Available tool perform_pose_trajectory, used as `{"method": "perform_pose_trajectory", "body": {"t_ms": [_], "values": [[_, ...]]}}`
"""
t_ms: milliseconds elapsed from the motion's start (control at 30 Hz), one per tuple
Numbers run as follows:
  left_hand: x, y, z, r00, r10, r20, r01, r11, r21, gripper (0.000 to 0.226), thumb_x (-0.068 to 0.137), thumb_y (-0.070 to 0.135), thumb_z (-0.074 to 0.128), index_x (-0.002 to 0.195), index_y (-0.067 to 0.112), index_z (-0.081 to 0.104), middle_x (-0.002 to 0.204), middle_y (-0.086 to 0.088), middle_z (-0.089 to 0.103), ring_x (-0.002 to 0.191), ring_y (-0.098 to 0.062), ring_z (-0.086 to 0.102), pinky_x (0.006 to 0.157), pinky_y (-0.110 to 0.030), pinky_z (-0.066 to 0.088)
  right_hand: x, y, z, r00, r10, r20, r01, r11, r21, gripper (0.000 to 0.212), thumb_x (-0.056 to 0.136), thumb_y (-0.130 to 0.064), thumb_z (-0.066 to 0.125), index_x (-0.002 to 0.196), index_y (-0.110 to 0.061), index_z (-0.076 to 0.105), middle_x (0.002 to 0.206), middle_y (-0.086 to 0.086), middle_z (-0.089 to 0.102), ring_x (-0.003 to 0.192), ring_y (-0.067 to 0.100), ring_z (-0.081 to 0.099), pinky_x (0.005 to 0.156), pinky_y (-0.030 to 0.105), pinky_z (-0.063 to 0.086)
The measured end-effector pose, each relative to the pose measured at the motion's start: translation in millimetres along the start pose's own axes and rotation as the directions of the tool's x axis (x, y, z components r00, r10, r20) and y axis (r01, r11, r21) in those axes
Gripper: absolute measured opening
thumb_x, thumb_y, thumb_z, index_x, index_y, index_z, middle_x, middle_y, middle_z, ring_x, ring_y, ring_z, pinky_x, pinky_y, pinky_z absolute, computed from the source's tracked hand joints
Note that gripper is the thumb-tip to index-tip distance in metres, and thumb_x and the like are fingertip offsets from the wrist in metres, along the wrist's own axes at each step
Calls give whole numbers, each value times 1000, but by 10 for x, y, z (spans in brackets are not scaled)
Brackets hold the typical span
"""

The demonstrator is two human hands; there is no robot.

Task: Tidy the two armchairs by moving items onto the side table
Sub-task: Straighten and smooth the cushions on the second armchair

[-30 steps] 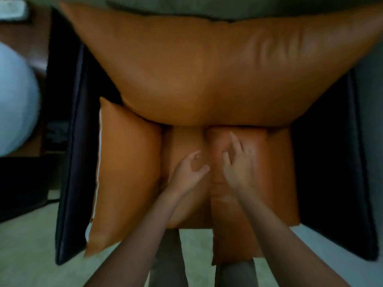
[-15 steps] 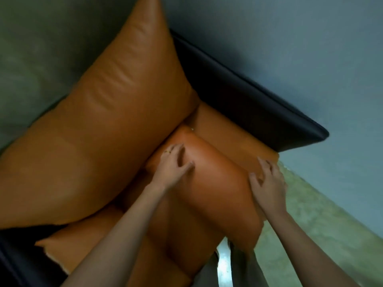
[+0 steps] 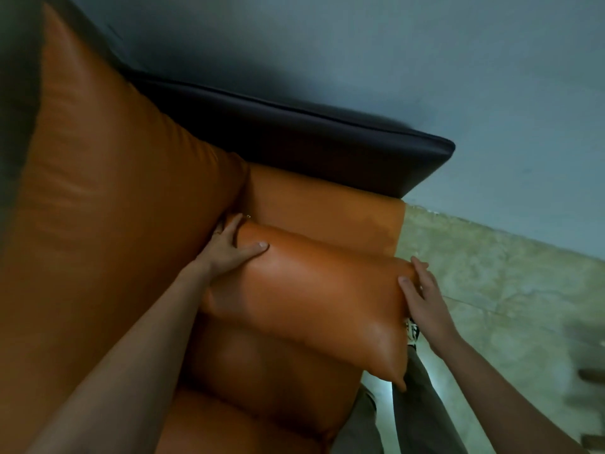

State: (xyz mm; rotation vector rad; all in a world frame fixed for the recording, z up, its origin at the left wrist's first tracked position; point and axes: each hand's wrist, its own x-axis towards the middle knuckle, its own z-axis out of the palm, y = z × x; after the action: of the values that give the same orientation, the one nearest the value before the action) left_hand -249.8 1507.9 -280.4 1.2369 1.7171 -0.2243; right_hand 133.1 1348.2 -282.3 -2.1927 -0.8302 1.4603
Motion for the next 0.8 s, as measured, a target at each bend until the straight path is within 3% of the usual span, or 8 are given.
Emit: {"method": "perform_pose_trajectory", "body": {"t_ms": [67, 100, 233, 400, 533, 600, 667, 800], "values": [[-1, 9, 44, 999, 12, -50, -15, 998, -56, 105, 69, 80, 68, 156, 50, 17, 169, -2, 3, 155, -27, 8, 123, -48, 16, -21, -35, 28, 1000, 23, 12, -24, 995, 101, 60, 100, -54, 48, 154, -53, 21, 163, -8, 26, 128, 15, 45, 69, 21, 53], [-8, 14, 59, 998, 19, -68, -24, 996, -80, 104, 69, 80, 68, 156, 50, 20, 169, -2, 5, 155, -27, 10, 123, -49, 16, -30, -49, 36, 999, 32, 12, -33, 989, 141, 61, 100, -53, 49, 154, -52, 22, 162, -8, 28, 126, 14, 45, 66, 20, 50], [-78, 7, 69, 994, 48, -103, -61, 990, -125, 113, 54, 85, 66, 155, 49, 27, 167, -2, 15, 153, -26, 17, 124, -49, 21, -79, -42, 5, 1000, 15, 7, -16, 975, 221, 60, 99, -50, 54, 153, -51, 27, 157, -11, 32, 126, 11, 44, 76, 18, 50], [-247, -95, 344, 980, 157, -119, -178, 965, -191, 108, 57, 83, 68, 152, 51, 31, 164, 3, 21, 150, -22, 24, 121, -44, 26, 1, 45, -384, 997, -4, -73, 22, 969, 245, 60, 100, -46, 55, 153, -52, 28, 159, -12, 32, 135, 14, 45, 107, 36, 45], [-225, -171, 567, 984, 91, -151, -127, 961, -247, 111, 59, 84, 68, 154, 52, 21, 163, 5, 21, 148, -29, 24, 119, -55, 27, 136, 13, -679, 1000, -30, 3, 28, 975, 222, 75, 91, -54, 64, 153, -54, 24, 150, -22, 31, 120, -3, 47, 90, 18, 43], [-161, -131, 564, 989, -6, -147, -50, 926, -374, 119, 58, 82, 73, 156, 48, 15, 164, 0, 24, 149, -30, 26, 120, -53, 27, 193, -17, -701, 998, -40, 57, 28, 980, 196, 87, 83, -57, 70, 154, -53, 21, 151, -18, 30, 125, 5, 45, 94, 23, 43], [-120, -76, 542, 993, -51, -109, -13, 853, -521, 128, 59, 76, 79, 159, 41, 9, 165, 1, 26, 147, -26, 31, 115, -40, 31, 242, -48, -689, 997, -43, 68, 30, 982, 188, 93, 80, -57, 74, 155, -51, 20, 156, -13, 30, 128, 9, 43, 99, 31, 43], [-115, 80, 422, 998, 11, -54, -39, 842, -538, 123, 63, 63, 83, 159, 43, 8, 162, 3, 29, 138, -20, 41, 106, -35, 37, 284, -64, -744, 998, -41, 53, 30, 982, 186, 103, 70, -60, 77, 155, -51, 19, 162, -7, 29, 131, 14, 45, 104, 37, 44]]}}
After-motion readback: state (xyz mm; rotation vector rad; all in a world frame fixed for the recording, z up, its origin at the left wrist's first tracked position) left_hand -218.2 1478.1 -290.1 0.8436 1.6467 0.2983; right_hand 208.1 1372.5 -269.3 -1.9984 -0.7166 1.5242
